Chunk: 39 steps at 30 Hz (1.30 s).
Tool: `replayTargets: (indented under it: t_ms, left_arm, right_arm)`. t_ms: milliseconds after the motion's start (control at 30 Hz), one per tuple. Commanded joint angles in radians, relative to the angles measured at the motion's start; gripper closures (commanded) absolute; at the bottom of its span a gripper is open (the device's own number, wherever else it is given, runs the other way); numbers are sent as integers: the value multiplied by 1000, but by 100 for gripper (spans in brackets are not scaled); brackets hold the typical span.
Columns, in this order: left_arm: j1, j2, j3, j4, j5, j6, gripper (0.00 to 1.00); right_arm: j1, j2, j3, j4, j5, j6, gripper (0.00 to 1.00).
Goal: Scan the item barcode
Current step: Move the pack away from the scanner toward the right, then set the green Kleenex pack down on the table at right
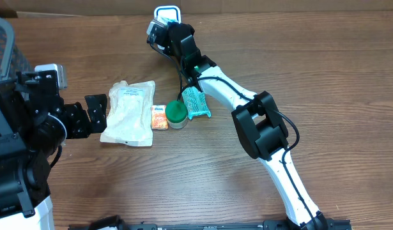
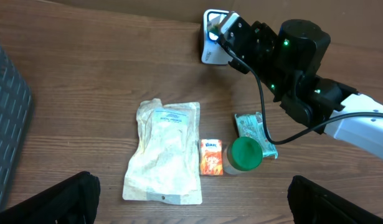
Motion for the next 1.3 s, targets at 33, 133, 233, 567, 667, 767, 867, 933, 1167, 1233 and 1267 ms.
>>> replayTargets:
  t_ms: [33, 133, 233, 567, 667, 767, 867, 933, 1167, 1233, 1267]
  left_arm:
    - [6, 1, 19, 0, -6, 20, 1]
    - [6, 1, 19, 0, -6, 20, 0]
    - [6, 1, 19, 0, -6, 20, 1]
    - [6, 1, 19, 0, -5, 20, 0]
    - [6, 1, 19, 0, -6, 20, 0]
    - [6, 1, 19, 0, -6, 20, 0]
    - [6, 1, 19, 0, -6, 20, 1]
    - [6, 1, 19, 0, -6, 20, 0]
    - [6, 1, 19, 0, -6, 20, 0]
    - [6, 1, 19, 0, -6, 20, 0]
    - [6, 1, 19, 0, -6, 20, 1]
  right_arm:
    - [-8, -101, 10, -3, -9, 167, 96]
    - [-21, -145, 10, -5, -10, 283, 96]
    - [-42, -209, 10, -61, -34, 410, 96]
    - [-133, -515, 10, -575, -470, 1022, 96]
    - [-177, -602, 10, -793, -607, 1161, 96]
    - [-224, -668, 10, -1014, -695, 1171, 96]
    - [-266, -701, 10, -1192, -701, 1166, 96]
    - [-301, -706, 10, -1303, -701, 1166, 96]
    - [-456, -698, -103, -1465, -609, 1155, 96]
    - [-480, -697, -162, -1439, -590, 1155, 96]
    - [-496, -697, -206, -1417, -583, 1155, 96]
